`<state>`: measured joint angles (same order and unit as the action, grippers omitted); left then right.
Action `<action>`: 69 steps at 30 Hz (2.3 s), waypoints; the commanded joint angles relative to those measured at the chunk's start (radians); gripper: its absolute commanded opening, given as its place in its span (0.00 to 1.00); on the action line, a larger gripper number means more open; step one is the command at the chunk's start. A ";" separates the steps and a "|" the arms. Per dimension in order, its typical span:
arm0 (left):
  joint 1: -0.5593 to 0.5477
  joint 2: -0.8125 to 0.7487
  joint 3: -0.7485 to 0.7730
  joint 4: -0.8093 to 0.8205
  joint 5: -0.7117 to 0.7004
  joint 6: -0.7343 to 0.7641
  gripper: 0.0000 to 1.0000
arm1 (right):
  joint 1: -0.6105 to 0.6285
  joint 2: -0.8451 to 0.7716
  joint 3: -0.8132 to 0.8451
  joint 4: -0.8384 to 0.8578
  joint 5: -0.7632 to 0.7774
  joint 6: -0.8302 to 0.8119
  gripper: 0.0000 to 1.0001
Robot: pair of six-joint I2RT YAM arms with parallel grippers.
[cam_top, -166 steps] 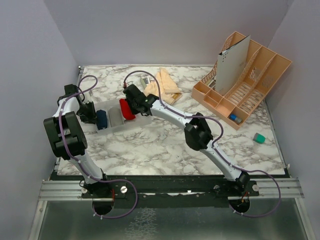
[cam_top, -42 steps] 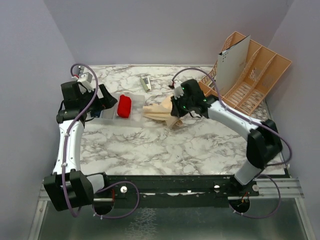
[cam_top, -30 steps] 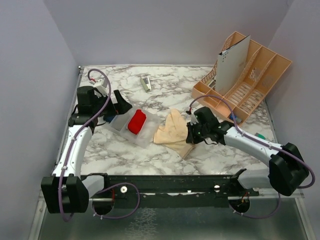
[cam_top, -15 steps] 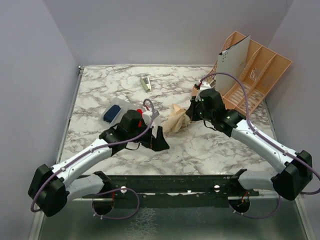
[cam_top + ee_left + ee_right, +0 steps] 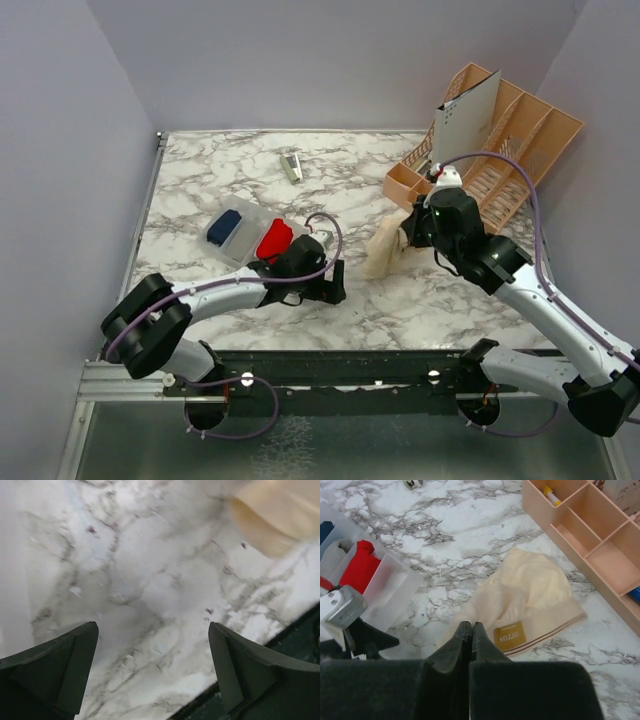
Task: Roll the underwear
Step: Move the storage box to the center of the board, then place the underwear at the center of the board, then flatten out the underwear at the center of the board.
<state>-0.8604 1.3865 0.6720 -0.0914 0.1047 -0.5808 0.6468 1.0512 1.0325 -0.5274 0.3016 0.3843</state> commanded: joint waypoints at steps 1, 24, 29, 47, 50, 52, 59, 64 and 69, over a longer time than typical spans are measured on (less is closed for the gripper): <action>0.076 0.088 0.077 0.040 -0.161 0.028 0.99 | -0.004 -0.059 0.000 -0.087 0.027 0.013 0.00; 0.434 0.024 0.372 -0.034 0.028 0.176 0.99 | 0.024 0.027 -0.082 0.233 -1.099 -0.310 0.01; 0.443 -0.116 0.265 -0.085 0.010 0.170 0.99 | 0.024 0.145 -0.126 0.048 -0.908 -0.342 0.00; 0.416 -0.140 0.031 -0.023 0.353 0.149 0.98 | 0.021 -0.126 -0.420 0.049 -0.160 0.350 0.91; 0.366 -0.101 0.025 -0.082 0.280 0.163 0.92 | 0.013 -0.144 -0.495 0.084 -0.177 0.393 0.89; 0.333 -0.094 0.008 -0.100 0.254 0.159 0.87 | 0.006 -0.134 -0.538 0.117 -0.208 0.419 0.87; 0.254 -0.078 -0.071 -0.071 0.242 0.099 0.83 | -0.008 -0.053 -0.652 0.381 -0.382 0.458 0.72; 0.242 -0.067 -0.129 -0.010 0.256 0.060 0.83 | -0.020 0.015 -0.655 0.471 -0.379 0.425 0.33; 0.242 -0.025 -0.199 0.155 0.337 0.003 0.64 | -0.020 -0.013 -0.595 0.545 -0.436 0.199 0.00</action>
<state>-0.6147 1.3155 0.5362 -0.0830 0.3782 -0.5186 0.6327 1.0637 0.3767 -0.1108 -0.0650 0.7601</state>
